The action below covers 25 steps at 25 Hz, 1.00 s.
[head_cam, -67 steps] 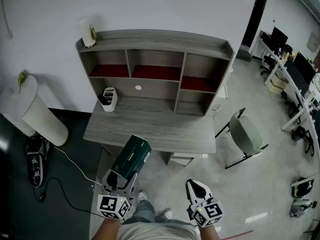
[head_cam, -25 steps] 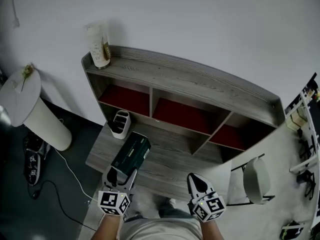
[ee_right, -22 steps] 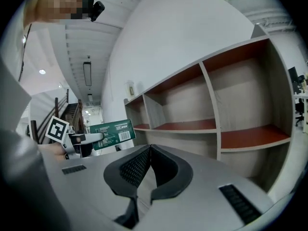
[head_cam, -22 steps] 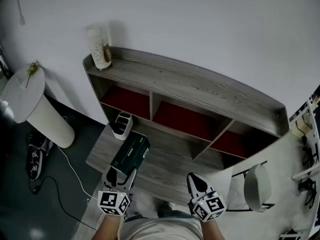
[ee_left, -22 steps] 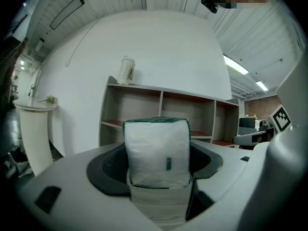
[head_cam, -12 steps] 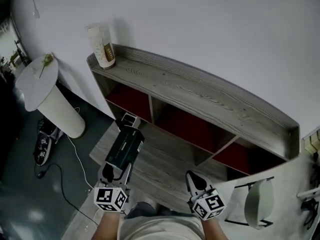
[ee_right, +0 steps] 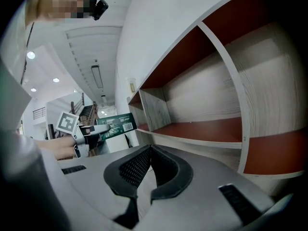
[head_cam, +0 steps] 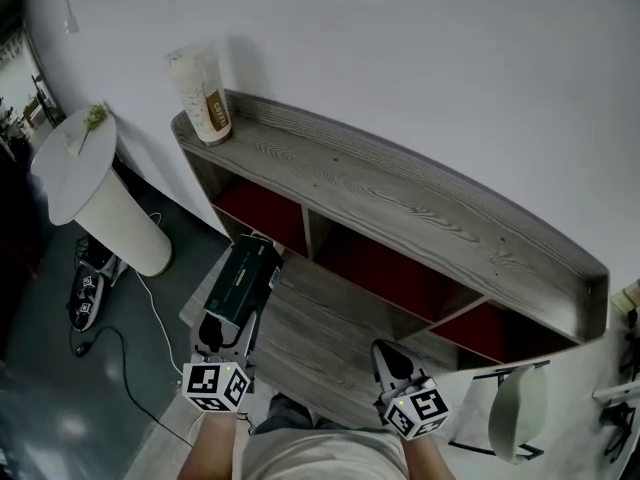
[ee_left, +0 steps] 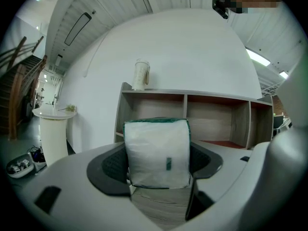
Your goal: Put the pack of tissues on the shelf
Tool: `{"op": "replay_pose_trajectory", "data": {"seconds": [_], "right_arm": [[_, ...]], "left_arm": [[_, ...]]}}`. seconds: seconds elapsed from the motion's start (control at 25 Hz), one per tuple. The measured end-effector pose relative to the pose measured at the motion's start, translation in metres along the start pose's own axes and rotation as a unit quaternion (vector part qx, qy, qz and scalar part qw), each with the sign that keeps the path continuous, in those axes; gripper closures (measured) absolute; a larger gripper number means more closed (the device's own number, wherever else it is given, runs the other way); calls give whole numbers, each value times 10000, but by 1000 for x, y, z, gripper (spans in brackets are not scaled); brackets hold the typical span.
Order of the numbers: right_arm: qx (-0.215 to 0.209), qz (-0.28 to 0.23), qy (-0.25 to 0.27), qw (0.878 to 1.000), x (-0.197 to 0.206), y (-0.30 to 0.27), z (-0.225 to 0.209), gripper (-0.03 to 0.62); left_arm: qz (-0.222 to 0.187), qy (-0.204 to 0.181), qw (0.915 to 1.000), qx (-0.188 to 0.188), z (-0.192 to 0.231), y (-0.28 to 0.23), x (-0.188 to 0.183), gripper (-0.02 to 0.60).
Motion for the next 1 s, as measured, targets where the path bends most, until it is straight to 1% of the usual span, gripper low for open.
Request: {"op": "replay_pose_trajectory", "data": {"seconds": [0.2, 0.4, 0.64, 1.0], "right_arm": [[310, -120, -51, 9994, -4, -16, 2, 566], [691, -275, -98, 9972, -8, -28, 6, 566], [1093, -381, -121, 9932, -8, -35, 11, 566], [1664, -538, -142, 9845, -6, -33, 13, 566]], "left_arm": [[-65, -23, 9996, 276, 19, -35, -2, 227], [-99, -99, 9976, 683, 30, -72, -2, 227], [-131, -315, 9922, 1196, 26, -110, 2, 227], [-382, -559, 9845, 1619, 13, -151, 4, 225]]}}
Point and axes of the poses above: the fingertips, and each gripper's own axes: y backward along the fingers, z to its left, x out of its underside, the point moved 5 cm from there along y, backward along the fingers, and after that the axes turned 15 degrees about -y, right-handed, at the moved point
